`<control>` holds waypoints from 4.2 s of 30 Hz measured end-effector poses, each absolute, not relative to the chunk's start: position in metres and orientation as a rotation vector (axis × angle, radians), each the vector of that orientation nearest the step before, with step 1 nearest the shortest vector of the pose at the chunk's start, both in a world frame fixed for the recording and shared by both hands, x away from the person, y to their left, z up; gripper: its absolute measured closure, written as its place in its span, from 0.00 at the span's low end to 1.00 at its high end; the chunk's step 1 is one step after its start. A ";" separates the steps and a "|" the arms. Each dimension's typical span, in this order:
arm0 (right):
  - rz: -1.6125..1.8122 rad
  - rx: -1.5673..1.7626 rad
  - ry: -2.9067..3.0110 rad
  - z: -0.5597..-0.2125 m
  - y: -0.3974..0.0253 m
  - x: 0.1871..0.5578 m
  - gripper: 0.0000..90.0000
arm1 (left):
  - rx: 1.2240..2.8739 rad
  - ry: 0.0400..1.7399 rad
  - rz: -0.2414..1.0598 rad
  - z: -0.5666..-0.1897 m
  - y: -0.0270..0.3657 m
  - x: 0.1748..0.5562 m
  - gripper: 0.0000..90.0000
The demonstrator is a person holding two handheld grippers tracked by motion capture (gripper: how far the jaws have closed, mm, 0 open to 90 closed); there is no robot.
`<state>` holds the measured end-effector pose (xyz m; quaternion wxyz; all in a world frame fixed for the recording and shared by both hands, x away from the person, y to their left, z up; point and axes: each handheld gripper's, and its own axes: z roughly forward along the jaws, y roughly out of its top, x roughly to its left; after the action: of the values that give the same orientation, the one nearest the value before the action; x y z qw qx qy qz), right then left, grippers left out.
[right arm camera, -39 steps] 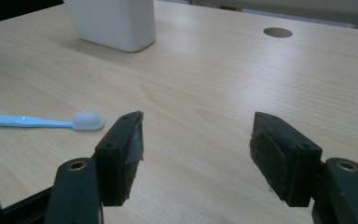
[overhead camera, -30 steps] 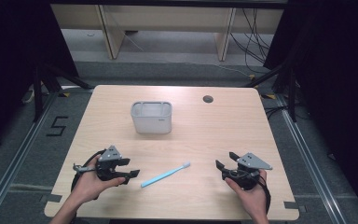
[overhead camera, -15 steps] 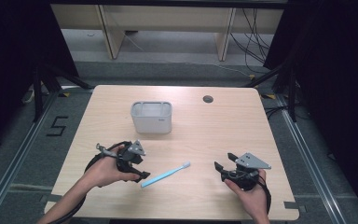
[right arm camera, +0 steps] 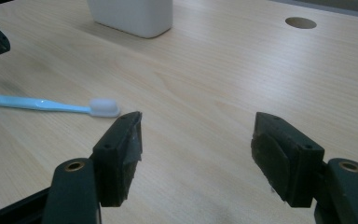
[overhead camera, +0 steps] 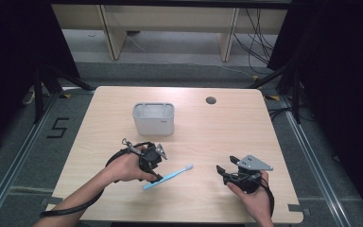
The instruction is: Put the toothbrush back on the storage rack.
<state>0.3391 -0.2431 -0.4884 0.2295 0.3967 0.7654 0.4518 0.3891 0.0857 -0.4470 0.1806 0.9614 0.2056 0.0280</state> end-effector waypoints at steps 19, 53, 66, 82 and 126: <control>1.240 1.084 2.099 -0.488 -0.242 0.339 0.38 | 2.880 0.530 0.023 -0.463 0.059 0.397 0.65; 1.261 1.100 2.125 -0.488 -0.239 0.339 0.38 | 2.985 0.507 0.028 -0.477 0.044 0.398 0.80; 1.263 1.100 2.129 -0.488 -0.239 0.340 0.38 | 3.001 0.488 0.017 -0.477 0.043 0.400 0.86; 1.259 1.111 2.122 -0.490 -0.238 0.340 0.38 | 3.006 0.414 0.029 -0.476 0.042 0.393 0.87; 1.290 1.132 2.101 -0.495 -0.246 0.344 0.37 | 2.509 0.498 0.208 -0.438 0.089 0.390 0.88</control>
<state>0.3438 -0.2457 -0.4954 0.2129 0.4078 0.7567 0.4646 0.3898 0.0885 -0.4379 0.2834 0.9375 0.1862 0.0779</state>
